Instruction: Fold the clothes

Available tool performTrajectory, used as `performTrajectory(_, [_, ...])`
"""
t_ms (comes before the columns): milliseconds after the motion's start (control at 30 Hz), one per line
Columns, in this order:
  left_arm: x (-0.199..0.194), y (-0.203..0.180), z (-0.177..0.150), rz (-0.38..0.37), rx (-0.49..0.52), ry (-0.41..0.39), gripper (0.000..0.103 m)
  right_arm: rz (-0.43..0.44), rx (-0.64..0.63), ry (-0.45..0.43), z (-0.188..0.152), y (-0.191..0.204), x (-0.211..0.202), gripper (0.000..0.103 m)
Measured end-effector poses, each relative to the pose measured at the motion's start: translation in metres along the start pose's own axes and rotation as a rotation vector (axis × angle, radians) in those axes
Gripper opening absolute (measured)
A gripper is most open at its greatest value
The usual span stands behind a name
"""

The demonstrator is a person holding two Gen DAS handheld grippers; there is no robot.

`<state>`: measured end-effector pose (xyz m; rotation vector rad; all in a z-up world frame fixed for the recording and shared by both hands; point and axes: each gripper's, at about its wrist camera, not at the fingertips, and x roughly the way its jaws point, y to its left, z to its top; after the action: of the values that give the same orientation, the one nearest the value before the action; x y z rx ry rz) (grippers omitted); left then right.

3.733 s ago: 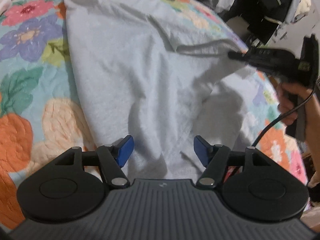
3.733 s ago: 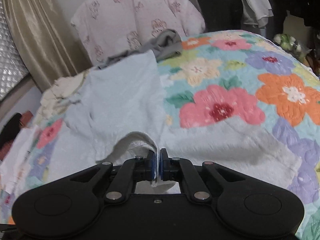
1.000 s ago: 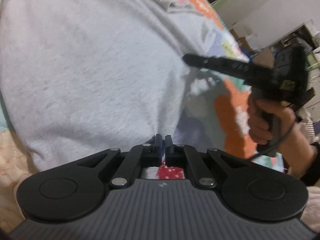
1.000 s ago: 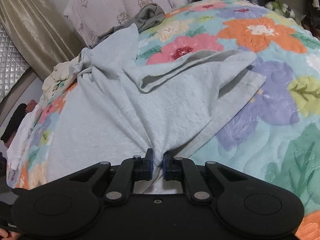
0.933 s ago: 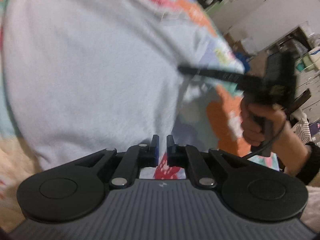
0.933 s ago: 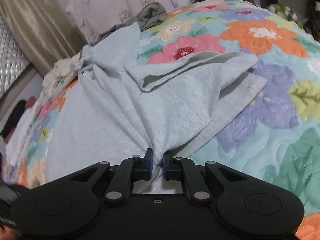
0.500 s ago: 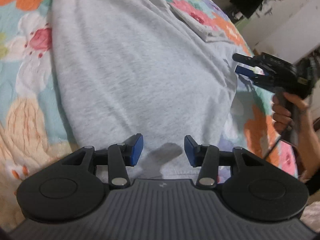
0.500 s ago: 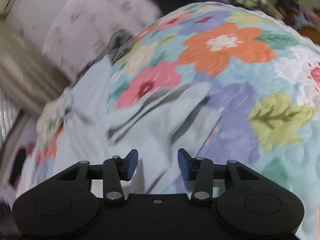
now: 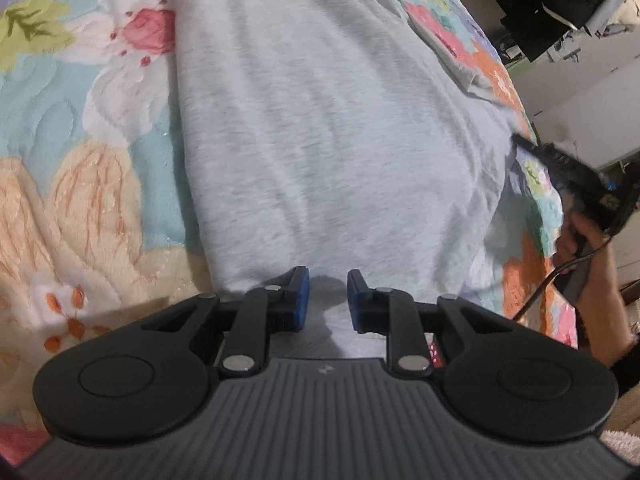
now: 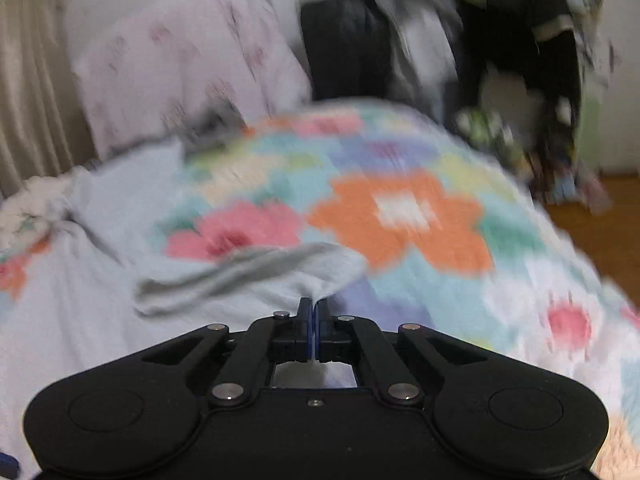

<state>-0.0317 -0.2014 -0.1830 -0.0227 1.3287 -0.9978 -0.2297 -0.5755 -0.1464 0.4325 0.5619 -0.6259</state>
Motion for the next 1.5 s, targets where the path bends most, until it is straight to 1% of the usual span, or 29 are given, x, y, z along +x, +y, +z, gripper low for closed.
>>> performTrajectory(33, [0.0,0.0,0.0,0.001,-0.001,0.002,0.021,0.01,0.021,0.021,-0.002,-0.007,0.005,0.0])
performTrajectory(100, [0.002,-0.006,0.001,0.01,0.008,-0.001,0.021,0.007,0.04,0.019,-0.003,-0.012,0.002,0.0])
performTrajectory(133, [0.001,-0.01,0.001,0.018,0.024,-0.006,0.021,0.022,0.044,0.026,-0.003,-0.013,-0.001,0.0])
performTrajectory(167, [-0.001,-0.014,0.001,0.024,0.043,-0.012,0.022,0.047,0.058,0.025,-0.002,-0.013,-0.003,0.006])
performTrajectory(200, [-0.004,-0.016,0.001,0.028,0.061,-0.019,0.023,0.074,0.075,0.022,-0.001,-0.014,-0.006,0.01])
performTrajectory(233, [-0.007,-0.02,0.001,0.029,0.079,-0.03,0.028,0.078,0.059,0.01,0.002,-0.01,-0.01,0.011])
performTrajectory(300, [-0.013,-0.026,0.005,0.019,0.109,-0.06,0.029,0.076,0.012,-0.017,0.008,0.0,-0.017,0.012])
performTrajectory(367, [-0.019,-0.031,0.011,-0.006,0.124,-0.09,0.03,0.078,-0.069,-0.032,0.014,0.014,-0.023,0.021])
performTrajectory(400, [-0.02,-0.033,0.014,-0.01,0.13,-0.101,0.034,0.11,-0.098,-0.01,0.015,0.022,-0.021,0.022])
performTrajectory(433, [-0.019,-0.034,0.017,0.004,0.134,-0.105,0.037,0.146,-0.123,0.016,0.015,0.031,-0.018,0.025])
performTrajectory(467, [-0.016,-0.035,0.02,0.028,0.138,-0.103,0.037,0.183,-0.148,0.043,0.015,0.04,-0.015,0.03])
performTrajectory(533, [-0.007,-0.031,0.021,0.066,0.126,-0.081,0.037,0.272,-0.184,0.101,0.014,0.058,-0.007,0.032])
performTrajectory(567, [-0.002,-0.026,0.02,0.068,0.107,-0.066,0.037,0.33,-0.19,0.132,0.012,0.067,-0.001,0.032])
performTrajectory(600, [0.0,-0.021,0.017,0.06,0.088,-0.059,0.037,0.359,-0.203,0.147,0.009,0.076,0.006,0.032])
performTrajectory(667, [-0.003,-0.011,0.012,0.029,0.051,-0.071,0.037,0.404,-0.235,0.17,0.005,0.095,0.021,0.032])
performTrajectory(700, [-0.004,-0.009,0.011,0.018,0.032,-0.071,0.037,0.385,-0.279,0.149,0.004,0.105,0.028,0.032])
performTrajectory(733, [-0.005,-0.006,0.01,0.012,0.017,-0.069,0.037,0.35,-0.341,0.109,0.004,0.115,0.033,0.032])
performTrajectory(833, [-0.006,-0.004,0.008,0.007,0.002,-0.069,0.037,0.232,-0.422,0.044,0.011,0.123,0.056,0.031])
performTrajectory(900, [-0.006,-0.006,0.007,0.014,0.013,-0.071,0.037,0.159,-0.386,0.028,0.023,0.115,0.068,0.031])
performTrajectory(967, [-0.006,-0.007,0.007,0.021,0.023,-0.069,0.037,0.098,-0.324,0.033,0.037,0.103,0.076,0.031])
performTrajectory(1033, [-0.01,-0.006,0.012,0.014,0.005,-0.064,0.037,0.072,-0.292,0.043,0.05,0.098,0.072,0.031])
performTrajectory(1100, [-0.022,-0.003,0.02,0.018,-0.016,-0.092,0.037,0.046,-0.285,0.039,0.063,0.099,0.062,0.032])
performTrajectory(1133, [-0.03,-0.002,0.026,0.033,-0.012,-0.118,0.039,0.03,-0.297,0.027,0.07,0.103,0.053,0.033])
performTrajectory(1167, [-0.038,0.0,0.032,0.048,-0.008,-0.145,0.044,0.039,-0.306,0.023,0.077,0.109,0.046,0.035])
performTrajectory(1200, [-0.045,0.003,0.039,0.064,-0.005,-0.169,0.046,0.055,-0.314,0.022,0.085,0.114,0.04,0.037])
performTrajectory(1267, [-0.058,0.014,0.057,0.092,-0.017,-0.201,0.048,0.169,-0.34,0.052,0.101,0.135,0.033,0.045])
performTrajectory(1300, [-0.064,0.021,0.066,0.1,-0.029,-0.212,0.048,0.23,-0.354,0.068,0.11,0.146,0.031,0.045])
performTrajectory(1400, [-0.082,0.046,0.098,0.12,-0.076,-0.268,0.048,0.374,-0.452,0.108,0.132,0.195,0.032,0.047])
performTrajectory(1500, [-0.094,0.076,0.132,0.143,-0.117,-0.316,0.049,0.493,-0.558,0.161,0.155,0.255,0.048,0.047])
